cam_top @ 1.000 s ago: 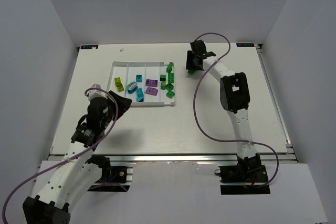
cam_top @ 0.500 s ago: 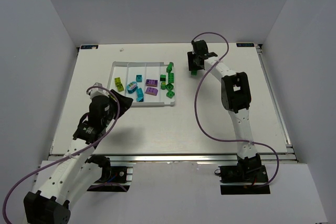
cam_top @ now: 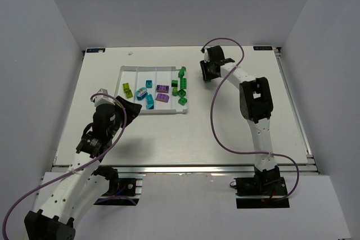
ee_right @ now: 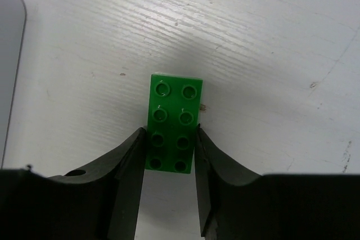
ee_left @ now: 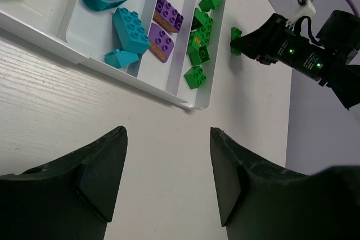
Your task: Sort the legos into containers by color
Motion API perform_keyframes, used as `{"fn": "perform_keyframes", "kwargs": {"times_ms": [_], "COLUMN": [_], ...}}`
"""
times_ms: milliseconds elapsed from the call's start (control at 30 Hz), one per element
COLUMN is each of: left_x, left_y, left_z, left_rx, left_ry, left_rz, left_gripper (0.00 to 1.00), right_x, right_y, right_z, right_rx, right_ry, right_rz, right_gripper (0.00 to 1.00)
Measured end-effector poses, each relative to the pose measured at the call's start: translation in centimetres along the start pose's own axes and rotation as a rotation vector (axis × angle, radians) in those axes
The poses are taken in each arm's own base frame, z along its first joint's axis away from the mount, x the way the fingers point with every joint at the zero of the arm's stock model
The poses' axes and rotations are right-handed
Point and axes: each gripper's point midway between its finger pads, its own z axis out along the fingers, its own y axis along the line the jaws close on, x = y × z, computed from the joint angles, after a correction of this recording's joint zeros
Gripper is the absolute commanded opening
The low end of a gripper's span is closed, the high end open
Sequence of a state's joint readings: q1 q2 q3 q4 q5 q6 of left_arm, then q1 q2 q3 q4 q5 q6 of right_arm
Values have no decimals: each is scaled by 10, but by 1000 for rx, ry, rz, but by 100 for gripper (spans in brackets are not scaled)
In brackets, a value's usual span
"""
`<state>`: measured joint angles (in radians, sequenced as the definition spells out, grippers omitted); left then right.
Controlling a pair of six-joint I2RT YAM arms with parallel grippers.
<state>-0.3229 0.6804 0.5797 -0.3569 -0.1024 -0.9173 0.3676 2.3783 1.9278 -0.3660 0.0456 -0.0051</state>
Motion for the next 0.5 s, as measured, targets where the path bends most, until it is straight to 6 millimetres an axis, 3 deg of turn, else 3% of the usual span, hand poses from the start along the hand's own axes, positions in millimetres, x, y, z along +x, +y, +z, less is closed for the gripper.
{"fn": "perform_keyframes", "kwargs": {"times_ms": [200, 333, 400, 500], "left_x": [-3, -6, -7, -8], "left_y": [-3, -6, -7, -8], "left_z": [-4, -8, -9, -10], "left_rx": [16, 31, 37, 40], "left_ry": [-13, -25, -30, -33], "left_rz": [-2, -4, -5, -5], "left_gripper": [70, 70, 70, 70], "right_x": [12, 32, 28, 6], "right_y": [20, 52, 71, 102], "right_z": [-15, -50, -72, -100], "right_rx": [-133, -288, -364, -460], "right_ry": [20, 17, -16, -107], "right_rz": [-77, -132, -156, -190], "right_gripper": [0, 0, 0, 0]}}
